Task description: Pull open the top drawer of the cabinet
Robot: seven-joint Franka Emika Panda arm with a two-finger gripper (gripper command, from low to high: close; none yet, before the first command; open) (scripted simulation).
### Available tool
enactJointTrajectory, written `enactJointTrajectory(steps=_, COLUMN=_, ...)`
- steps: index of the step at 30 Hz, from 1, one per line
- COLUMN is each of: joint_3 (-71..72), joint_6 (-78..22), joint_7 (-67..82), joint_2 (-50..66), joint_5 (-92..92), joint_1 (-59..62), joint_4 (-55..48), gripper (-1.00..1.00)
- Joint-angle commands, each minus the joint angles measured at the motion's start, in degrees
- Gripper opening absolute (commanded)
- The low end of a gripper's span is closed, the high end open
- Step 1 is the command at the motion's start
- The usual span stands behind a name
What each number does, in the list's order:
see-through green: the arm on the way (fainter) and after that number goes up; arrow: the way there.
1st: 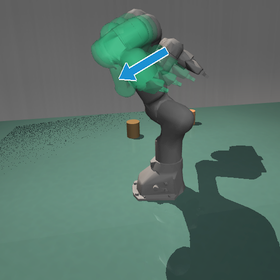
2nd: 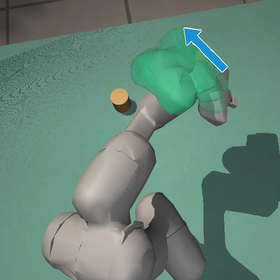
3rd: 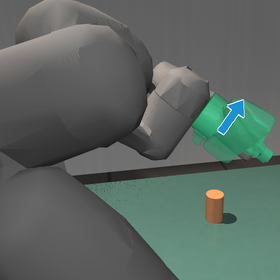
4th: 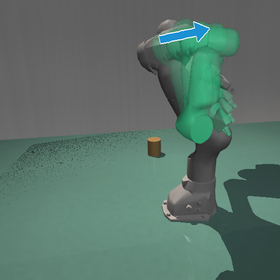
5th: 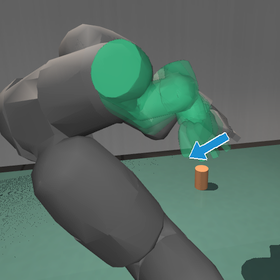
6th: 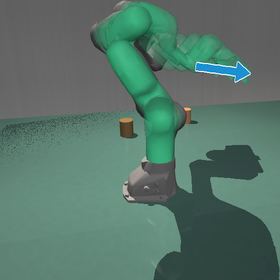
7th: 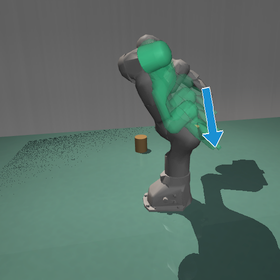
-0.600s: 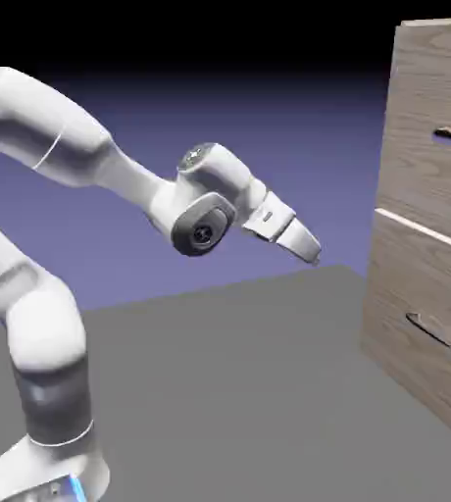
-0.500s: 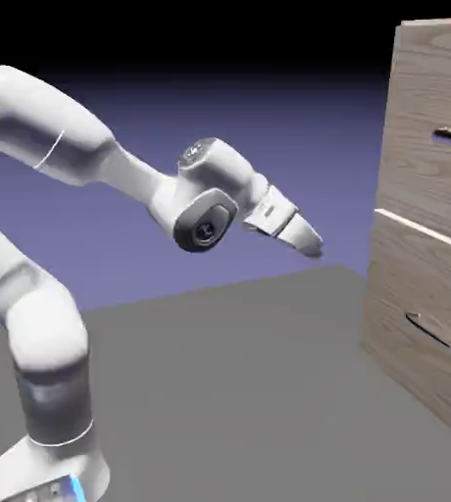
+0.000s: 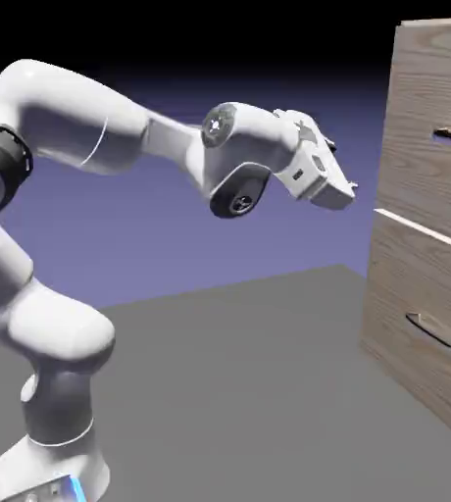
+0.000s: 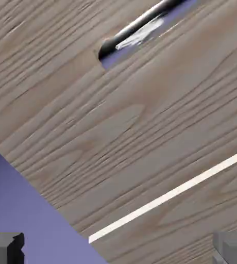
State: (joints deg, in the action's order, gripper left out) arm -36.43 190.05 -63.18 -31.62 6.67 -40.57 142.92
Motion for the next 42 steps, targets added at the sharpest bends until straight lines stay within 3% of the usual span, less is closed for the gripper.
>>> enactJointTrajectory(steps=1, joint_3=-1.9, joint_6=0.8, joint_7=-1.1, joint_2=0.1, joint_5=0.3, joint_1=-2.1, joint_4=-0.9, gripper=0.0)
enactJointTrajectory(steps=26, joint_3=-49.1, joint_6=21.6, joint_7=-27.9, joint_2=1.4, joint_5=9.0, joint_1=-53.8, joint_4=-24.4, gripper=0.0)
enactJointTrajectory(steps=35, joint_3=-62.2, joint_6=19.3, joint_7=-23.9, joint_2=-0.6, joint_5=11.2, joint_1=-69.8, joint_4=-35.6, gripper=0.0)
enactJointTrajectory(steps=36, joint_3=-62.2, joint_6=19.3, joint_7=-23.9, joint_2=-0.6, joint_5=11.2, joint_1=-69.8, joint_4=-35.6, gripper=-1.0)
enactJointTrajectory(steps=42, joint_3=-53.5, joint_6=21.0, joint_7=-25.8, joint_2=0.6, joint_5=10.2, joint_1=-59.5, joint_4=-28.2, gripper=-1.0)
